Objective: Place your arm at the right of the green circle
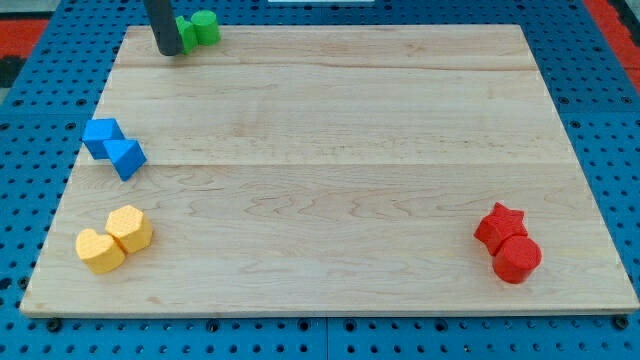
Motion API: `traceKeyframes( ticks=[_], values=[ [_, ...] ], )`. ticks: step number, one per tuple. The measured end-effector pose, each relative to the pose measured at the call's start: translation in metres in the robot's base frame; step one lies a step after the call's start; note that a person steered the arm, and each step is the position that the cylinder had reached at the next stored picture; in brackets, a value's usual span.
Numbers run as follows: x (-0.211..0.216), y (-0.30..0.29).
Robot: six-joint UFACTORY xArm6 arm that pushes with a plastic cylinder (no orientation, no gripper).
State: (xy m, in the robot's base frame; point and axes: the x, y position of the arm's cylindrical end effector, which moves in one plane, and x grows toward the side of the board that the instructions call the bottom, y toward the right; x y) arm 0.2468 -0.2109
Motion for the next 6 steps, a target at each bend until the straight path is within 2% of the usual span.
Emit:
traceKeyframes(
  ticks=[1,2,3,6],
  values=[
    [0.014,0.012],
    [-0.002,0.120],
    [-0.055,0.112],
    [-0.053,0.105]
  ],
)
